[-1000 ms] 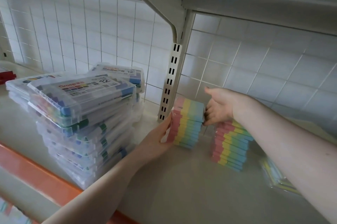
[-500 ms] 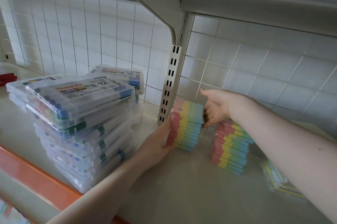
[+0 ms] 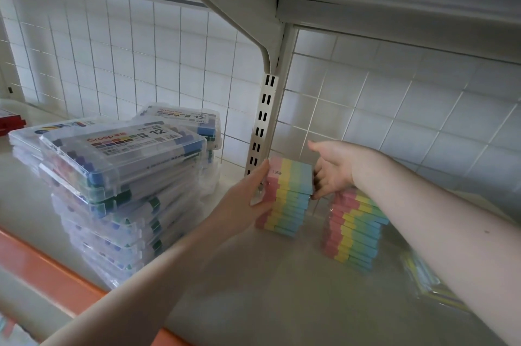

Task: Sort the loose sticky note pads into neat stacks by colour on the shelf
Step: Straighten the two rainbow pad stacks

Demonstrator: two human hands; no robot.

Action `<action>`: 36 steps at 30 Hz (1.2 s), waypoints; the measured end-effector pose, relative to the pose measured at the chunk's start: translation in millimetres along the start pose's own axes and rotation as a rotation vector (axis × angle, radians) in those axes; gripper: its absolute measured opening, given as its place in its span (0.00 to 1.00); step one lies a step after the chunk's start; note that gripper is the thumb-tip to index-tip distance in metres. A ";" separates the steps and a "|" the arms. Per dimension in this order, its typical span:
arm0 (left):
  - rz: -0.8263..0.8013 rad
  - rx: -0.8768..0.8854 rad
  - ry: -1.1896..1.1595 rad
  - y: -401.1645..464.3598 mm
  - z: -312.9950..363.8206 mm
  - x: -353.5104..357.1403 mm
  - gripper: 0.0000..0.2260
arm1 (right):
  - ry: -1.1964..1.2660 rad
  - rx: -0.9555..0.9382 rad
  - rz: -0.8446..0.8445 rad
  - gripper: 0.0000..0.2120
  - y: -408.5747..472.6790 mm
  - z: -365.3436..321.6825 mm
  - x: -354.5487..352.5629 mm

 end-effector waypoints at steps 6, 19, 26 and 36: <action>-0.026 0.054 0.023 -4.1 0.2 3.7 0.36 | -0.039 0.003 0.014 0.36 3.9 -1.5 -1.8; -0.031 0.074 0.155 -14.9 -7.2 7.1 0.41 | -0.110 0.019 0.041 0.34 5.7 -10.4 -0.7; -0.037 0.103 0.125 -15.6 -6.9 6.0 0.40 | -0.120 0.018 0.051 0.36 3.4 -12.1 -2.4; -0.044 0.139 0.066 -15.8 -3.9 7.1 0.40 | -0.103 0.011 0.034 0.35 6.3 -11.2 -2.6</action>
Point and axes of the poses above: each hand's wrist, its own y-axis towards the middle knuckle, its own x-axis out of the palm, z = x × y, the point moved 3 cm from there along y, towards the middle knuckle, and after that the axes turned 6 degrees about -y, right-handed, at the moved point
